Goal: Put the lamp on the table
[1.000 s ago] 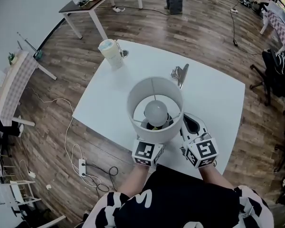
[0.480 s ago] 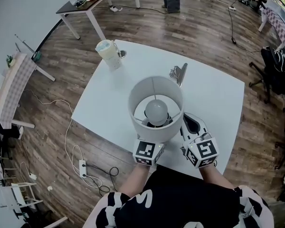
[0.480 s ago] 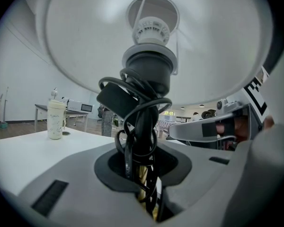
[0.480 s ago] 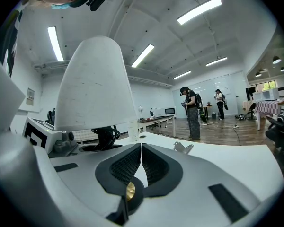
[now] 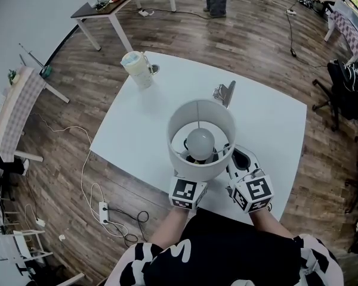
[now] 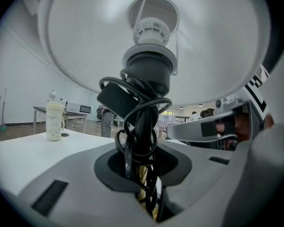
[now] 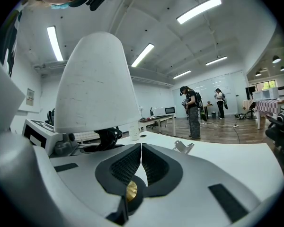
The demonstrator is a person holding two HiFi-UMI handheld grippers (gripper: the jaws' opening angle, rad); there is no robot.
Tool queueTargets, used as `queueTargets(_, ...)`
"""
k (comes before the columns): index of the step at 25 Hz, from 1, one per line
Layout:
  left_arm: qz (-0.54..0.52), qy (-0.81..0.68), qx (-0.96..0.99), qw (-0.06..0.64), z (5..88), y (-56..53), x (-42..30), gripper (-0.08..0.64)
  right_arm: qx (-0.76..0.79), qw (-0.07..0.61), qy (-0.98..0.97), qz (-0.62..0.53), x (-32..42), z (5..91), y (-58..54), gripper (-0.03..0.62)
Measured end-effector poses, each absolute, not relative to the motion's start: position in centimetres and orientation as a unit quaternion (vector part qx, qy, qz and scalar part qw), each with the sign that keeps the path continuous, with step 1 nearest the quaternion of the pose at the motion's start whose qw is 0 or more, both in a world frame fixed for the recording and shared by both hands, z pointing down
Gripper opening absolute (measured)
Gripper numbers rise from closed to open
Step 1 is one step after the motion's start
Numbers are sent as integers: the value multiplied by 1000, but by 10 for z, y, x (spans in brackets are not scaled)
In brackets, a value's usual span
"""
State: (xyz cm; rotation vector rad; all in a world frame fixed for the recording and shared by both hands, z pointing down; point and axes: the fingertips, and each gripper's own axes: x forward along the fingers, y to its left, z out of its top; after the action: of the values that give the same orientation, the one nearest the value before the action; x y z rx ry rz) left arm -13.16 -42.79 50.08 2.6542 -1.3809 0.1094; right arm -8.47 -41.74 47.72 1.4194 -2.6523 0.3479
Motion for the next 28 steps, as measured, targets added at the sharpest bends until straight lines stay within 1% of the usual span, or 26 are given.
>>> queueTargets(5,51,-465,883,51,497,-428,-128,83,471,52,-874,109,-81,473,-416,20)
queueTargets(8,66,-467,881,44,498,-427,-128,98,472,48,-874,106,-80,471,-415,20)
queueTargets(12,69,-475,876,48,500,-422,-134,142,470,47,-876,103,-81,471,-413,20)
queueTargets(16,68,-476,874,64,500,-411,-142,158,466,46,-878,101,-81,470,-409,20)
queueTargets(28,66,-517,852,53,498,-371,-176,158,453,48,-885,93,-83,468,-393,20)
